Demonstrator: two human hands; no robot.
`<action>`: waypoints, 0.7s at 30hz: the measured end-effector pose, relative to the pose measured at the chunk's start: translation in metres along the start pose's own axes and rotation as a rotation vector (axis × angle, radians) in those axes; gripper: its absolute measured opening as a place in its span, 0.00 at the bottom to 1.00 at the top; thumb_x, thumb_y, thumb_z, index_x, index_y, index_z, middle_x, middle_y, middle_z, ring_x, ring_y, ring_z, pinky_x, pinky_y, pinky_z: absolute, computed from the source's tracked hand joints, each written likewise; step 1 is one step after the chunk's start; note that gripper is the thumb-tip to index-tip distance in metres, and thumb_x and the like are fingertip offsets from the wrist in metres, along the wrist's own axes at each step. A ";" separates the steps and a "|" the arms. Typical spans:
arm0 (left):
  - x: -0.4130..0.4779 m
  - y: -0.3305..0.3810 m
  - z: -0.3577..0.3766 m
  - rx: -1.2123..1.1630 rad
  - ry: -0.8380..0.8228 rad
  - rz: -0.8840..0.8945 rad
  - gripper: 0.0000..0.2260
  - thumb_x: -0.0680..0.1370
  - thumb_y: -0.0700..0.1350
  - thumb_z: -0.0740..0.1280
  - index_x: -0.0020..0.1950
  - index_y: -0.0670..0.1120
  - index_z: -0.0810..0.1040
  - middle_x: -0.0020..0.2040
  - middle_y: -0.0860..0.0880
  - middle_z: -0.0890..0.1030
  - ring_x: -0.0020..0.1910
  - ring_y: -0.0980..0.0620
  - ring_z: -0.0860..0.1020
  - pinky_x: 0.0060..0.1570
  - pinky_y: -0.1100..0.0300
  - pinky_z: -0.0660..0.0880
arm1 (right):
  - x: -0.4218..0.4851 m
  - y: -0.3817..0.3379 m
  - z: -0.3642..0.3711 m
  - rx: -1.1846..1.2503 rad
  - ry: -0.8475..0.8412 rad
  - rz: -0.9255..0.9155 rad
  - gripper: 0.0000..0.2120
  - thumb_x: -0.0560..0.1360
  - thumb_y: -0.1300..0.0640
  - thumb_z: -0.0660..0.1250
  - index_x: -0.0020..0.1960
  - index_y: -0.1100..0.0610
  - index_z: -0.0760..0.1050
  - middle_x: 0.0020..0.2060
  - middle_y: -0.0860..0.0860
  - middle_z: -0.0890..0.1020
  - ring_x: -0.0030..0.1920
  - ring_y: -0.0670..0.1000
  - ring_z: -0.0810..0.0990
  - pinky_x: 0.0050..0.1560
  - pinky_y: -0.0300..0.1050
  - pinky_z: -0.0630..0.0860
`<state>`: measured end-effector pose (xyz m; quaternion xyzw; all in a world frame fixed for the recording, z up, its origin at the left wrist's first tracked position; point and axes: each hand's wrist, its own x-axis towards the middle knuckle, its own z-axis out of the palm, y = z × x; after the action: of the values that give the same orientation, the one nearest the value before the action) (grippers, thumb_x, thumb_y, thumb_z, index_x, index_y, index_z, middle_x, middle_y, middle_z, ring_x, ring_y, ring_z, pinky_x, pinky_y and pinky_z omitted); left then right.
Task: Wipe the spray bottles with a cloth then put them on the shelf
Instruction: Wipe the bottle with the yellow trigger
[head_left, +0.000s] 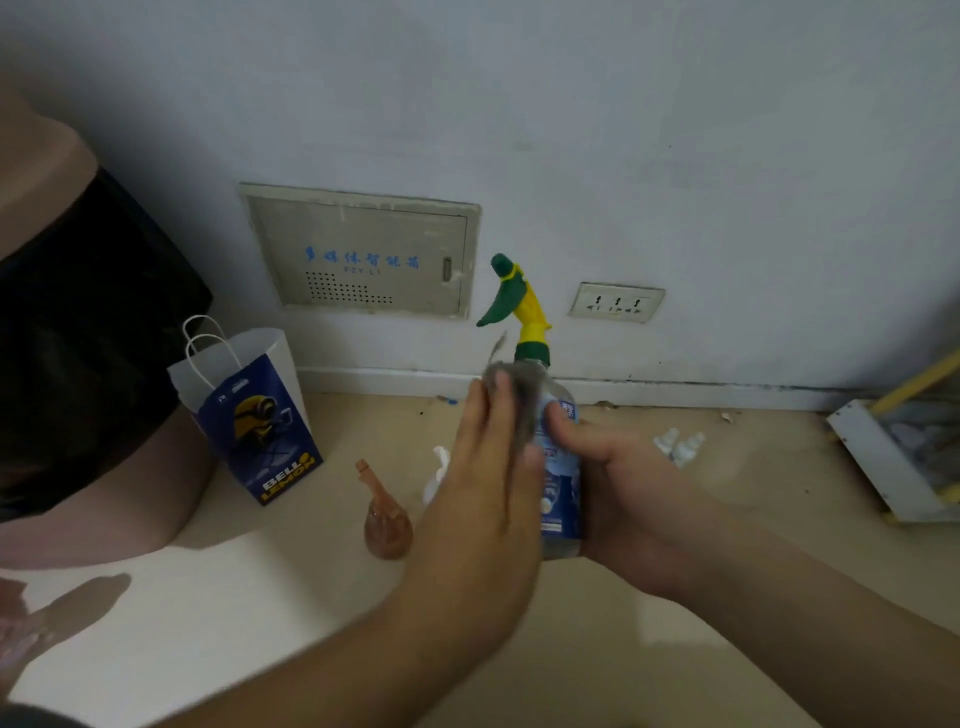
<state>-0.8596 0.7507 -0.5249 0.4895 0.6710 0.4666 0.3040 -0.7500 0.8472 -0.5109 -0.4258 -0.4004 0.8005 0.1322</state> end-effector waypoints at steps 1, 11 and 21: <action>-0.010 0.001 0.008 0.179 -0.015 0.029 0.24 0.86 0.55 0.50 0.76 0.70 0.41 0.82 0.65 0.40 0.77 0.73 0.42 0.66 0.82 0.33 | -0.001 -0.002 -0.001 0.003 0.007 0.005 0.22 0.78 0.43 0.67 0.66 0.56 0.82 0.59 0.55 0.87 0.57 0.59 0.87 0.48 0.54 0.84; 0.015 -0.001 -0.022 -0.388 -0.142 -0.136 0.36 0.74 0.40 0.77 0.76 0.60 0.64 0.55 0.54 0.86 0.47 0.59 0.86 0.40 0.66 0.81 | 0.003 -0.001 -0.003 -0.034 0.096 -0.161 0.25 0.78 0.38 0.69 0.67 0.53 0.78 0.59 0.60 0.85 0.52 0.60 0.87 0.47 0.60 0.84; 0.005 0.001 -0.037 -0.274 -0.125 -0.089 0.28 0.74 0.47 0.77 0.72 0.58 0.72 0.55 0.60 0.85 0.52 0.60 0.85 0.48 0.60 0.83 | 0.006 0.001 -0.024 -0.067 -0.164 -0.119 0.26 0.85 0.42 0.56 0.75 0.56 0.74 0.70 0.60 0.79 0.73 0.63 0.75 0.78 0.64 0.65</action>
<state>-0.8925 0.7430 -0.5095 0.4413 0.6020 0.5084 0.4294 -0.7350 0.8625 -0.5227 -0.3388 -0.4611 0.8095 0.1319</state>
